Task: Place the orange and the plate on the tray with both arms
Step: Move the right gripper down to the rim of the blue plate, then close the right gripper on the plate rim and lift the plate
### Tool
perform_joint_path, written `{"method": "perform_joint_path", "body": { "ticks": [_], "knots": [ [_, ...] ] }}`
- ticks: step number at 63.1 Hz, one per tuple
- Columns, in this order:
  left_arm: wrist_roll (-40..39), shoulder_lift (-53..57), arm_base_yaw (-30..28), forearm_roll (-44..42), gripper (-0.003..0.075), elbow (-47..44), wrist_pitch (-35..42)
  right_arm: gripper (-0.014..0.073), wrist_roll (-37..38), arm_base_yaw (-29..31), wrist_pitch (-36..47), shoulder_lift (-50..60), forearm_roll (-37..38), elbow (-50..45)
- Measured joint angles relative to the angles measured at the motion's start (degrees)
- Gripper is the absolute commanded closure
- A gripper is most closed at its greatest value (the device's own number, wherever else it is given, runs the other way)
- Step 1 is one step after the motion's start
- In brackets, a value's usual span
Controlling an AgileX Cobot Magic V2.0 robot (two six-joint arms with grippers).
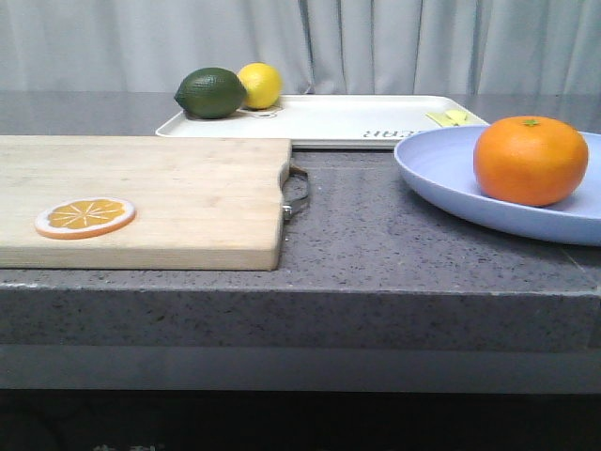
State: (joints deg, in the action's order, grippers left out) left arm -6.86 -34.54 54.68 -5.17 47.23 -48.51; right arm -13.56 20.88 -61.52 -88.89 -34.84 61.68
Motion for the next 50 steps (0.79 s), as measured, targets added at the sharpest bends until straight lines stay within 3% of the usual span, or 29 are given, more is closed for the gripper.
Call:
{"method": "perform_joint_path", "body": {
  "ticks": [27, 50],
  "knots": [
    [0.00, 0.00, 0.00, 0.00, 0.0174, 0.00, 0.00, 0.0663, -0.26, 0.00, 0.64, -1.78, -0.65, 0.13],
    [0.00, 0.00, 0.00, 0.00, 0.0174, 0.00, 0.00, 0.0661, -0.26, 0.00, -1.60, -1.78, -1.47, 0.26]
  ]
}}
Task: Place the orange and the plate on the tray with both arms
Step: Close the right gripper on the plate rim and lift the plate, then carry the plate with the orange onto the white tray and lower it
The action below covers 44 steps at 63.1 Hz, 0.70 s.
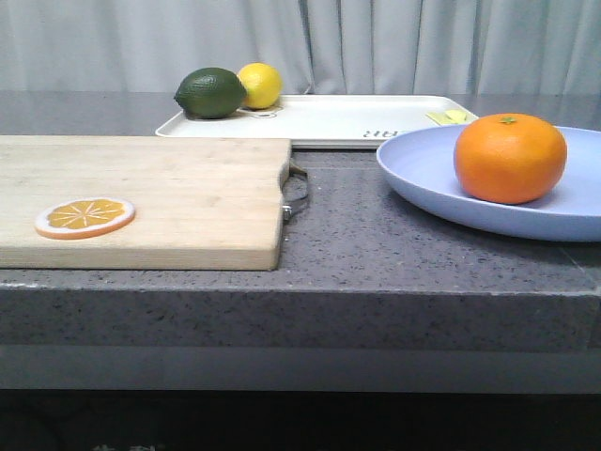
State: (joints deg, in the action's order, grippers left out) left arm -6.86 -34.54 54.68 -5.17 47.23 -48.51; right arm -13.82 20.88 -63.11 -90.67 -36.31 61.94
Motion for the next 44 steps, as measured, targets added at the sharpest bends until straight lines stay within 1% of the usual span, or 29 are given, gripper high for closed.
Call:
{"method": "perform_joint_path", "body": {
  "ticks": [16, 28, 37, 44],
  "knots": [
    [0.00, 0.00, 0.00, -0.10, 0.0174, 0.00, 0.00, 0.0661, 0.00, 0.00, -3.58, 0.00, -1.15, 0.04],
    [0.00, 0.00, 0.00, -0.10, 0.0174, 0.00, 0.00, 0.0661, 0.00, -0.34, -2.32, 1.38, -4.97, 0.04],
    [0.00, 0.00, 0.00, 0.01, 0.0174, 0.00, 0.00, 0.0661, 1.57, -2.83, -0.61, 2.05, -5.50, 1.21],
    [0.00, 0.00, 0.00, 0.08, 0.0174, 0.00, 0.00, 0.0661, 4.31, -6.35, 1.05, 1.74, -5.50, 3.85]
  ]
}}
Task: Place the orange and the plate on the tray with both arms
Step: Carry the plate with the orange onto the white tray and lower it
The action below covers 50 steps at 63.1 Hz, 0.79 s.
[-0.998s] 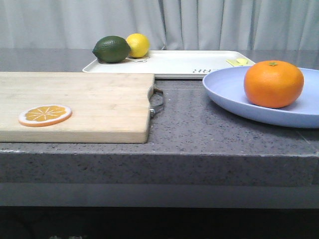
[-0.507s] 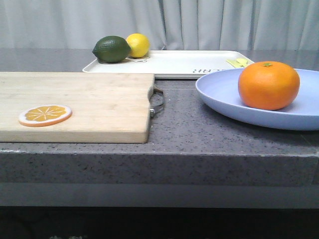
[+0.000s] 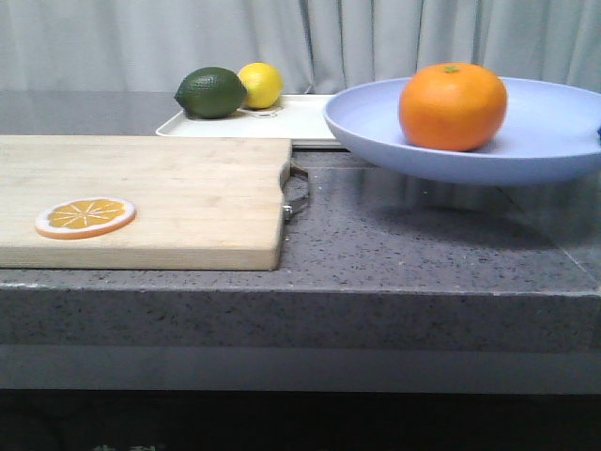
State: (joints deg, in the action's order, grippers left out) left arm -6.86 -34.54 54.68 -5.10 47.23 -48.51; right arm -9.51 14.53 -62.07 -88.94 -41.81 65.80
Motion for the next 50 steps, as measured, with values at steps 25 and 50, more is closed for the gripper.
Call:
{"method": "perform_joint_path", "body": {
  "ticks": [25, 50],
  "knots": [
    [0.00, 0.00, 0.00, 0.00, 0.0174, 0.00, 0.00, 0.0661, 13.56, -12.35, 2.71, -14.44, -0.36, 23.48],
    [0.00, 0.00, 0.00, 0.53, 0.0174, 0.00, 0.00, 0.0661, 28.72, -15.49, 3.33, -33.61, 3.92, 48.94]
  ]
}}
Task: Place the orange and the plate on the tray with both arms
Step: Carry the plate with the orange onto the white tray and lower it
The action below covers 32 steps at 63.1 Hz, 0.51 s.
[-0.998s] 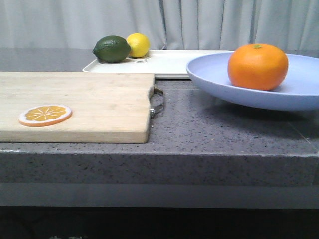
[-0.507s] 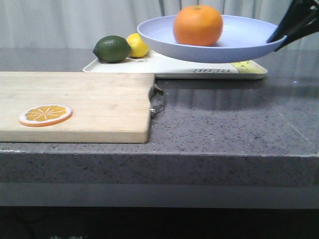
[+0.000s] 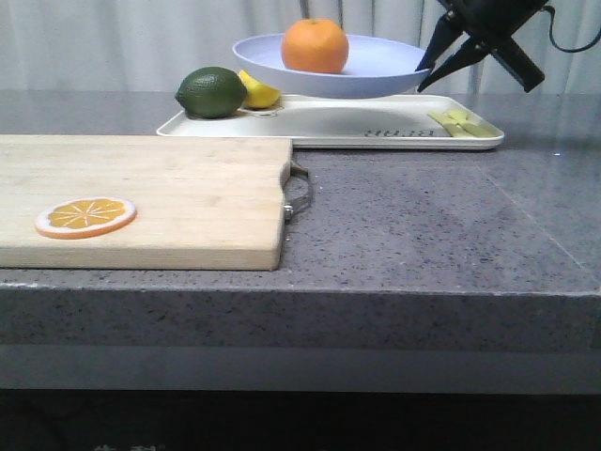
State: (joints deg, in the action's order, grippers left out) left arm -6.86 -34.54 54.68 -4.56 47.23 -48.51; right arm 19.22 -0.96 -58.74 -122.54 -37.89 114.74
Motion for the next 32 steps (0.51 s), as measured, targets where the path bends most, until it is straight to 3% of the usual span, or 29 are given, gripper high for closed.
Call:
{"method": "perform_joint_path", "body": {
  "ticks": [12, 32],
  "knots": [
    [0.00, 0.00, 0.00, 0.79, 0.0174, 0.00, 0.00, 0.0661, 2.35, 0.00, -0.11, -4.67, 3.57, 4.73],
    [-0.12, 0.00, 0.00, 1.01, 0.0174, 0.00, 0.00, 0.0635, 2.49, -0.08, 0.54, -5.87, 4.20, 5.01]
  ]
}}
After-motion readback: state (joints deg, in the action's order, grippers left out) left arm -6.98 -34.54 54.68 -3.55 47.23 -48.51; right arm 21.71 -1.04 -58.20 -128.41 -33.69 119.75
